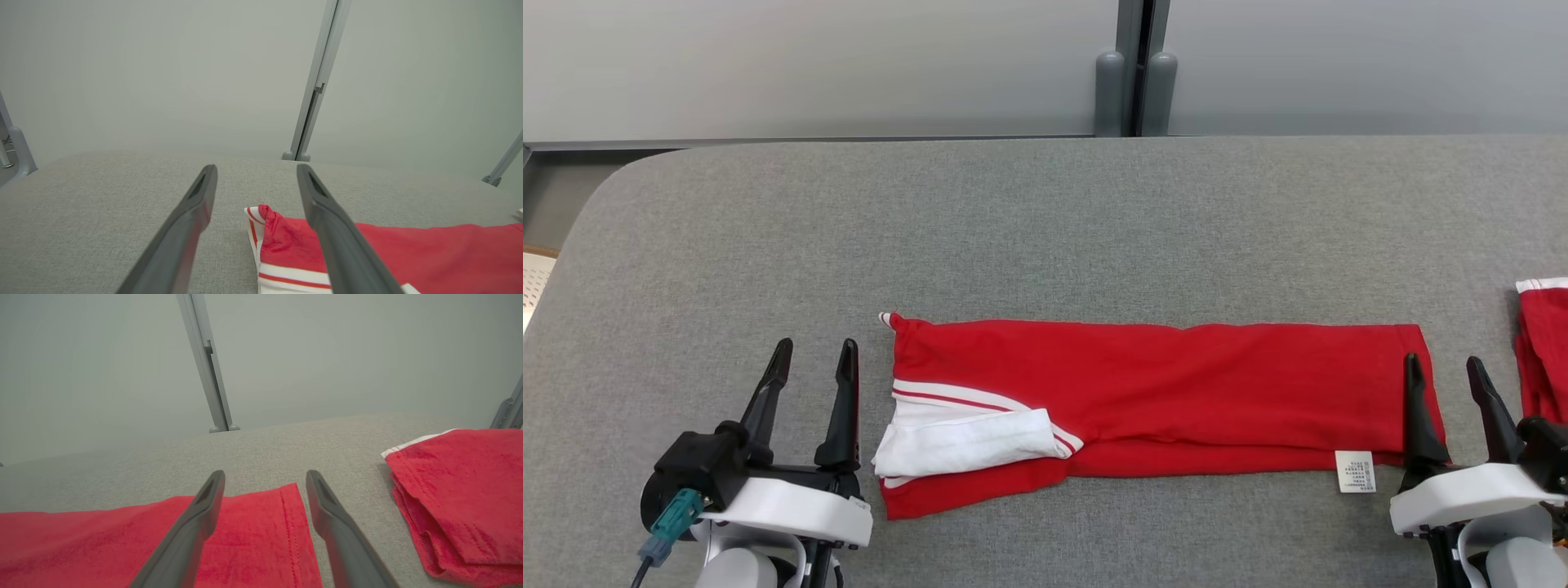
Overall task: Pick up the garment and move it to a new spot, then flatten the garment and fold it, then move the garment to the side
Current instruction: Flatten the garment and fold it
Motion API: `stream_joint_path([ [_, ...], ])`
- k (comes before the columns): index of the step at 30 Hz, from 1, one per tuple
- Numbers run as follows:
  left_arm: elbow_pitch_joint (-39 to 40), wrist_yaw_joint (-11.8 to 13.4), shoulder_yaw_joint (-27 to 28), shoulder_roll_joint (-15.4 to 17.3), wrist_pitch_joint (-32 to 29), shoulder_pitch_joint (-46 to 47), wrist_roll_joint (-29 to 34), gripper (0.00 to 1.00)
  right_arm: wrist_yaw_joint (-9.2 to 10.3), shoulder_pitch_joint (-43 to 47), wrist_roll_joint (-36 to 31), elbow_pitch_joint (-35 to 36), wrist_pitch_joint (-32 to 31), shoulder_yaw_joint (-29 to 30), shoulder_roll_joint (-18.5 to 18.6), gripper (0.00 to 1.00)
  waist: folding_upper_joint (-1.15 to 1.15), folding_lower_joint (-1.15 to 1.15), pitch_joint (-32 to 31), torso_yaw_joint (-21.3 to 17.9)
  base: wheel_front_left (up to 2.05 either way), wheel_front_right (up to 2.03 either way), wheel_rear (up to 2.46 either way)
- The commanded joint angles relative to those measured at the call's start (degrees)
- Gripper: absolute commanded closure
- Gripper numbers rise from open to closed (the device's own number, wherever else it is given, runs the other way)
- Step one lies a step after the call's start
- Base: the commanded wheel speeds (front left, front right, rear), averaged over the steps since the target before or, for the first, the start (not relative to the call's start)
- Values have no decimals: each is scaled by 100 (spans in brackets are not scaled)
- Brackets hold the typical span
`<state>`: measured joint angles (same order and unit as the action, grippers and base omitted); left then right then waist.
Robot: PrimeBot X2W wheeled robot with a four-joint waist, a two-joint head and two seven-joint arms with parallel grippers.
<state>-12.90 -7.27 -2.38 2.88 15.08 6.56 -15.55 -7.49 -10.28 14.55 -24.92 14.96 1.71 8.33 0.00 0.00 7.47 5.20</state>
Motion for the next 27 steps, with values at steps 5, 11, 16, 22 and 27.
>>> stream_joint_path([
  [5,-124,-23,-201,13,6,123,-29,0,1,-245,55,-702,29,371,-136,0,0,0,142,70,0,0,0],
  [11,-128,-24,-256,14,7,191,-5,0,1,-493,26,-1259,30,612,-179,0,0,0,272,118,0,0,0],
  [16,-130,-25,-258,14,7,251,33,0,1,-729,157,-1868,29,686,-208,0,0,0,336,139,0,0,0],
  [22,-134,-26,-265,13,7,285,22,0,1,-867,382,-2294,15,492,-240,50,0,0,340,146,0,0,0],
  [27,-144,-26,-241,13,8,264,27,0,3,-910,549,-2417,11,332,-156,100,0,0,303,132,0,0,0],
])
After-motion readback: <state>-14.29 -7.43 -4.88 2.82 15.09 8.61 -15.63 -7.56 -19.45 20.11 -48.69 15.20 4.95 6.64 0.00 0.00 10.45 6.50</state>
